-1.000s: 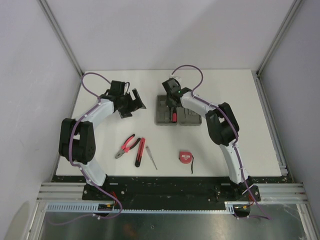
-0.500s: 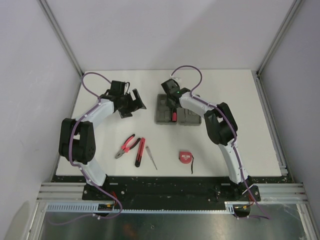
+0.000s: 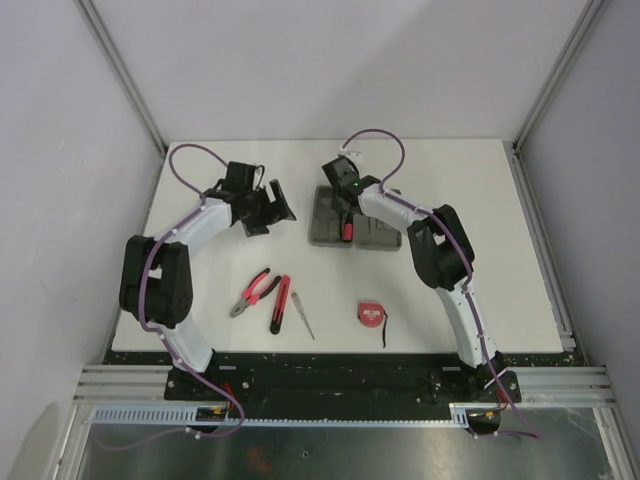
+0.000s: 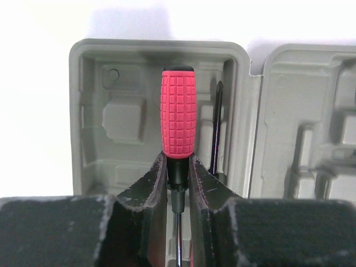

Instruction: Pack the tool kit

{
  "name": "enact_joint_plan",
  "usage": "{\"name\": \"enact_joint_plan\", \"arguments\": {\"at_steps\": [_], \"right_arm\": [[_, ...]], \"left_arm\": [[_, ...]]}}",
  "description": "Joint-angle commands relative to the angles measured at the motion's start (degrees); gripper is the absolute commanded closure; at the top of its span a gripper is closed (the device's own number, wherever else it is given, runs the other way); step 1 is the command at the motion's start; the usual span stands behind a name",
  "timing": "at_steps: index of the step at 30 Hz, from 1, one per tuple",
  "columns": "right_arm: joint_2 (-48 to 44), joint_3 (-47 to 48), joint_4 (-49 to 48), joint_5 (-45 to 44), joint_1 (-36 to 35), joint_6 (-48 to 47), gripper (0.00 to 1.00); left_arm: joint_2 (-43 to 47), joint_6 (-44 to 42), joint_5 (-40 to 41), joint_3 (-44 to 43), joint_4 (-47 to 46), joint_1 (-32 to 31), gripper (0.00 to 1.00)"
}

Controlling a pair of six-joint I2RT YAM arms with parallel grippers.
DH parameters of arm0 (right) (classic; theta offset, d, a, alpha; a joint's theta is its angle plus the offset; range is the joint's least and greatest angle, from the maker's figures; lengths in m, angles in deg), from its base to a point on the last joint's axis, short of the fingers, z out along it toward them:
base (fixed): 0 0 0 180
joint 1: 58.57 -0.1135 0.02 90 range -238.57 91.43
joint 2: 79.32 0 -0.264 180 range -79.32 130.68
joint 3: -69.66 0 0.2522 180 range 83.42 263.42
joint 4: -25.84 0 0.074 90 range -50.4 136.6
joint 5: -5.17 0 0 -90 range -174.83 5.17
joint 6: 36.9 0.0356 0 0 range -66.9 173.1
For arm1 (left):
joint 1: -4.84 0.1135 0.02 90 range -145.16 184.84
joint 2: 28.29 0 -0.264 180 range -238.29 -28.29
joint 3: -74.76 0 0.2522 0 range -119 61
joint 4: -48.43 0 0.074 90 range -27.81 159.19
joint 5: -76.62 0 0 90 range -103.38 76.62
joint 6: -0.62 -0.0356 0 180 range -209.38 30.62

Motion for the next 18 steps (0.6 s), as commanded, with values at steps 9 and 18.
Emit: {"name": "enact_joint_plan", "arguments": {"at_steps": [9,18], "right_arm": [[0.79,1.82,-1.54,-2.32,0.41,2.72,1.0],[2.97,1.78,-2.18,-3.73,0.46,2.54,1.0]], "left_arm": [[-7.31,-3.2,4.6,-5.94,-1.31,-7.44,0.12],[-12.19,-2.41,4.38,-9.17,-1.34,-9.08,0.21]]}}
